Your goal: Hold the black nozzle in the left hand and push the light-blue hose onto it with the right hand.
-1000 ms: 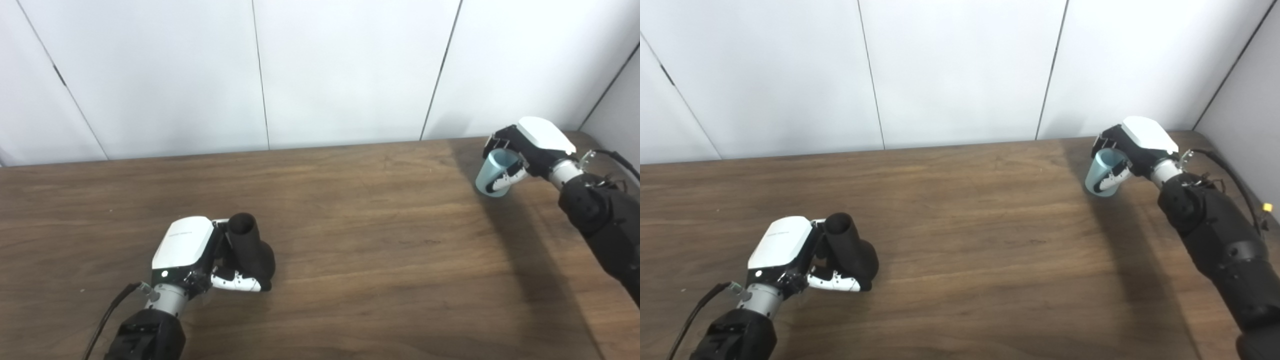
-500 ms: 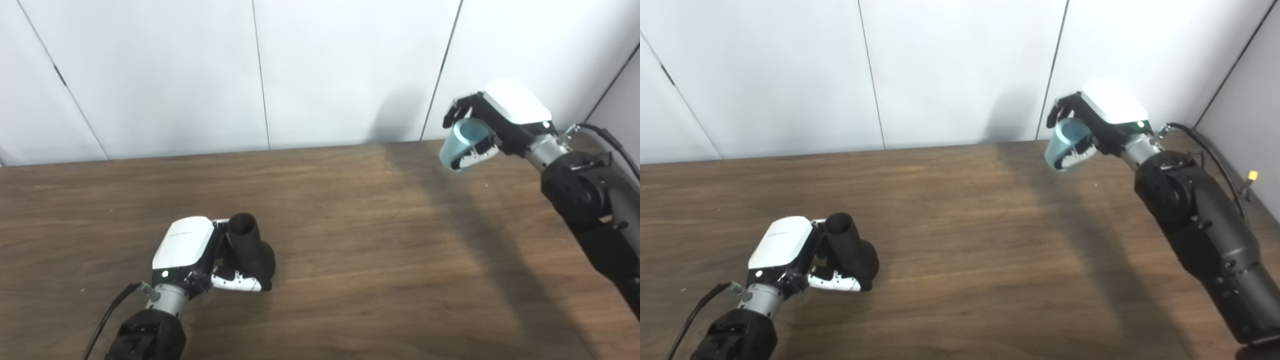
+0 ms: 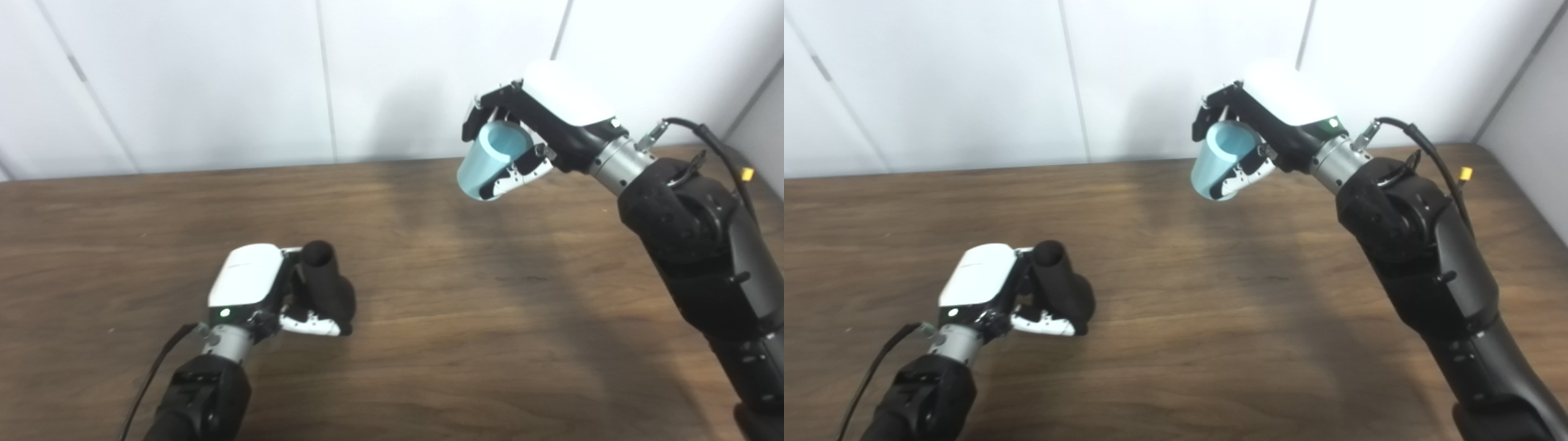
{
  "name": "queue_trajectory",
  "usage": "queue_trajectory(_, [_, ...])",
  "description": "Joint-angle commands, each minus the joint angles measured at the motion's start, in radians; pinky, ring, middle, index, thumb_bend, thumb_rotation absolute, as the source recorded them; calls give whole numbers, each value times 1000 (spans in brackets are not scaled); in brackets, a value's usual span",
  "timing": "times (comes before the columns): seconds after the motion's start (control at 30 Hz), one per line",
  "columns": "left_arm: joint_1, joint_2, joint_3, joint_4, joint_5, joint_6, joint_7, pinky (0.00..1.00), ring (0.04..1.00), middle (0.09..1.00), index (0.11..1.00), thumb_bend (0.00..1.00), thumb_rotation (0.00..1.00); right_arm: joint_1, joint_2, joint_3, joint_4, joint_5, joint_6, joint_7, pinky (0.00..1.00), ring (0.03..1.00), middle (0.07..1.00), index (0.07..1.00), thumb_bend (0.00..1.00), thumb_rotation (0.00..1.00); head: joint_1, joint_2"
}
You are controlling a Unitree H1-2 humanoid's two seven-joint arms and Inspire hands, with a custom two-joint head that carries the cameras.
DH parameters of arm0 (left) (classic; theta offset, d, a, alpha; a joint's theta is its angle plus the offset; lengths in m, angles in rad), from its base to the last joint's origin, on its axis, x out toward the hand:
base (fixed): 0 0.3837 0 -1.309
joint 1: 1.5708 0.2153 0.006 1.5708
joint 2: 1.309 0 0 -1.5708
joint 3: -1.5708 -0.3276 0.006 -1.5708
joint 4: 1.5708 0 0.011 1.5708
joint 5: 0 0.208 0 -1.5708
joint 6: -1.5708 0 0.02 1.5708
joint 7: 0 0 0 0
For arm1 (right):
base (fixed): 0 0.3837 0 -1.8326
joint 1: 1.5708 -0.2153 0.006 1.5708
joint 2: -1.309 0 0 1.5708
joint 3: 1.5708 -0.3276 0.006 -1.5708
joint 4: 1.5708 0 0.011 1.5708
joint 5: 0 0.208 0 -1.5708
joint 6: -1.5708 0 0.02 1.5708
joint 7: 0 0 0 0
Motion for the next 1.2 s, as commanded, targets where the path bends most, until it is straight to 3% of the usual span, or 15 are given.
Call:
queue_trajectory(0.0, [-21, -5, -9, -22, 26, 4, -12, 349, 454, 409, 507, 520, 0, -45, 4, -8, -53, 11, 15, 16, 364, 377, 515, 483, 517, 0, 4, 0])
queue_trajectory(0.13, [-27, -18, -15, -13, 47, 8, -15, 339, 435, 403, 504, 520, 0, -57, 44, 6, -95, 21, 16, 38, 221, 437, 502, 467, 521, 0, 30, 4])
queue_trajectory(0.27, [-30, -35, -19, 0, 62, 11, -6, 312, 411, 398, 501, 520, 0, -58, 86, 5, -119, 78, 32, 60, 325, 382, 518, 483, 516, 0, 66, 8])
queue_trajectory(0.5, [-31, -59, -21, 24, 79, 14, 7, 313, 416, 402, 505, 520, 0, -63, 120, 21, -123, 124, 32, 82, 368, 391, 511, 491, 517, 0, 97, 10])
queue_trajectory(0.67, [-39, -61, -31, 45, 96, 10, 16, 312, 410, 399, 501, 520, 0, -72, 135, 46, -109, 138, -15, 82, 402, 406, 505, 490, 519, 0, 107, 14])
queue_trajectory(0.83, [-41, -72, -35, 47, 99, 16, 15, 328, 430, 404, 500, 521, 0, -71, 155, 69, -105, 153, 9, 100, 326, 373, 501, 517, 514, 0, 116, 17])
queue_trajectory(1.03, [-44, -83, -36, 50, 100, 20, 16, 361, 462, 417, 501, 523, 0, -66, 175, 95, -97, 150, 25, 114, 362, 388, 505, 502, 517, 0, 122, 20])
queue_trajectory(1.17, [-47, -89, -42, 52, 113, 25, 16, 339, 450, 411, 498, 522, 0, -62, 192, 114, -67, 140, -8, 98, 323, 366, 498, 515, 514, 0, 126, 21])
